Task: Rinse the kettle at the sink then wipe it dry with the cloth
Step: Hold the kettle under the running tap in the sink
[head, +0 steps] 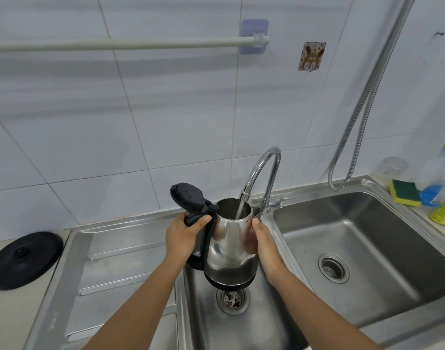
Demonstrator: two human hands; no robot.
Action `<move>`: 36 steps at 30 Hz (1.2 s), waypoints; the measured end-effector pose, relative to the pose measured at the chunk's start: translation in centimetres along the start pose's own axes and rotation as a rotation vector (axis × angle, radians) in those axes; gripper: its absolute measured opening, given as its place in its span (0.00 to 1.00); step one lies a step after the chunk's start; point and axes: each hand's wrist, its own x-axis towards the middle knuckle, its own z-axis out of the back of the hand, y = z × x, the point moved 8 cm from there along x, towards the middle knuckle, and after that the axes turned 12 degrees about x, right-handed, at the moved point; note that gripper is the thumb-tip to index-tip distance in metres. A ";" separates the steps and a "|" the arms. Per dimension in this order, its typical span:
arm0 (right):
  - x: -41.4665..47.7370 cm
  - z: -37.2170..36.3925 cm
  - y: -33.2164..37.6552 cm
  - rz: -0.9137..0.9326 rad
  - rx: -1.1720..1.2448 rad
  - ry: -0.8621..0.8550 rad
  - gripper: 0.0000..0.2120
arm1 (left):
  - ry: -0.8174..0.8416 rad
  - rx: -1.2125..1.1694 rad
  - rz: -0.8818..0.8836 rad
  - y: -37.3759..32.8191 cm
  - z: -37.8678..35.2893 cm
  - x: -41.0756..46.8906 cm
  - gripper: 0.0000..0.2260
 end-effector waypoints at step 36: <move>0.8 0.2 -1.4 -0.095 0.097 -0.040 0.22 | 0.047 -0.008 0.033 0.3 -0.9 1.0 0.16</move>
